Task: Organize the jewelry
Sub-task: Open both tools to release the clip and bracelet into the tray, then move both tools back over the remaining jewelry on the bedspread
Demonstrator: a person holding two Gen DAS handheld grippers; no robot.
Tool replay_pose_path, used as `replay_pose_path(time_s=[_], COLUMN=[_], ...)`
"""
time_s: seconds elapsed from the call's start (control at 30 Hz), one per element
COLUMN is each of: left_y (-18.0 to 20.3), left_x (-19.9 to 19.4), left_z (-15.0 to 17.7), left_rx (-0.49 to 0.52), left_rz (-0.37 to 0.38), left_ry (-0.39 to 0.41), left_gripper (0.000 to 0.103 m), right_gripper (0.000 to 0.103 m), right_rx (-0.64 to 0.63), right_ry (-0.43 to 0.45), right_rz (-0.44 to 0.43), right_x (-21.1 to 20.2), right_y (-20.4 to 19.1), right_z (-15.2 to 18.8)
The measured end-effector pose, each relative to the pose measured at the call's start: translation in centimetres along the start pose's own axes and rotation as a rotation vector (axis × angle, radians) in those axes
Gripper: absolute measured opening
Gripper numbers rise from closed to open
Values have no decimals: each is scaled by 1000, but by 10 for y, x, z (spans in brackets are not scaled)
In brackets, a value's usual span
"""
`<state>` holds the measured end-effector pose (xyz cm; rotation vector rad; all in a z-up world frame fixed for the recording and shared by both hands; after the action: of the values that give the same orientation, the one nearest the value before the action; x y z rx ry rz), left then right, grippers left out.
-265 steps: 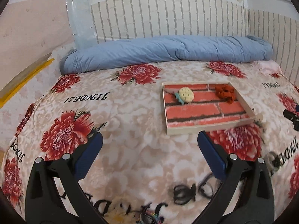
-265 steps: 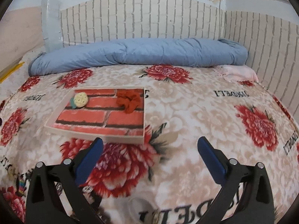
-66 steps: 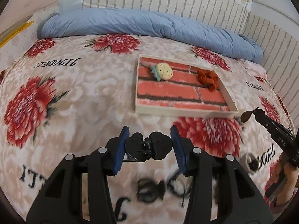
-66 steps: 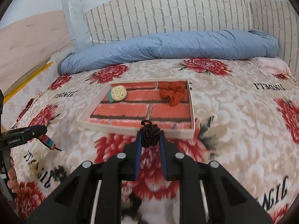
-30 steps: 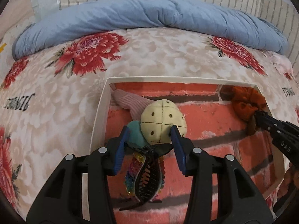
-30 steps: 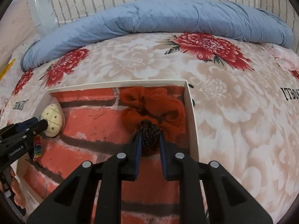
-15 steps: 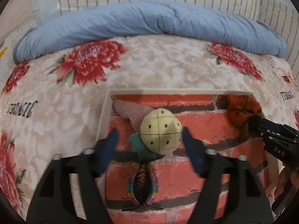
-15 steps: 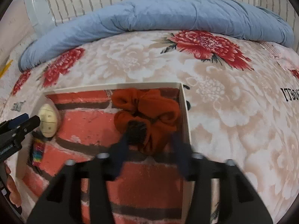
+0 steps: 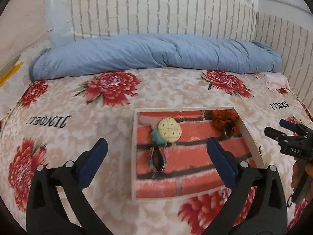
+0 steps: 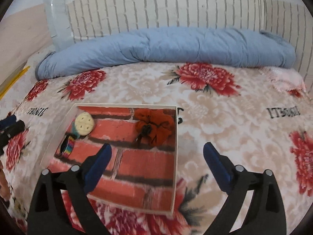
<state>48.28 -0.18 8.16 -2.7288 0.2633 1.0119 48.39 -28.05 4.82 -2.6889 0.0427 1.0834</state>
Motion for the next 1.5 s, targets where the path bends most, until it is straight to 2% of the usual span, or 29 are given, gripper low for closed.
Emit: replay_pose_path(time_s=[0.3,0.63,0.77,1.03,1.5], left_y=[-15,-17,-19,-35,-69], left_x=[-81,-134,-143,-153,-159], left_z=[40,95,115,155,207], left_rx=[-15,5,-16,-42,-55], left_rz=[-7,-21,-5,-23,-88], left_ry=[48,59,47,14,-32], left_gripper=[98,98,98,98,98], right_gripper=[94,94,94,94,94], right_rx=[7,13,24,29,13], right_ry=[68,92,101,97,67], right_rz=[8,9,-11,-9,21], right_x=[-72,-120,-136,-153,-151], right_y=[9,13,12,10,7], right_z=[41,96,113,148,183])
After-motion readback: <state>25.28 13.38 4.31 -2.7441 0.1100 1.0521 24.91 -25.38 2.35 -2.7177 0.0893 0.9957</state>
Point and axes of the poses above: each gripper's, at about its wrist camera, not at the fingertips, and x roughly the way its jaws point, y to its right, z to its underside, the point moved 5 cm from there along x, roughly the way its jaws point, and after that the axes turned 12 degrees about x, right-handed, at the moved point
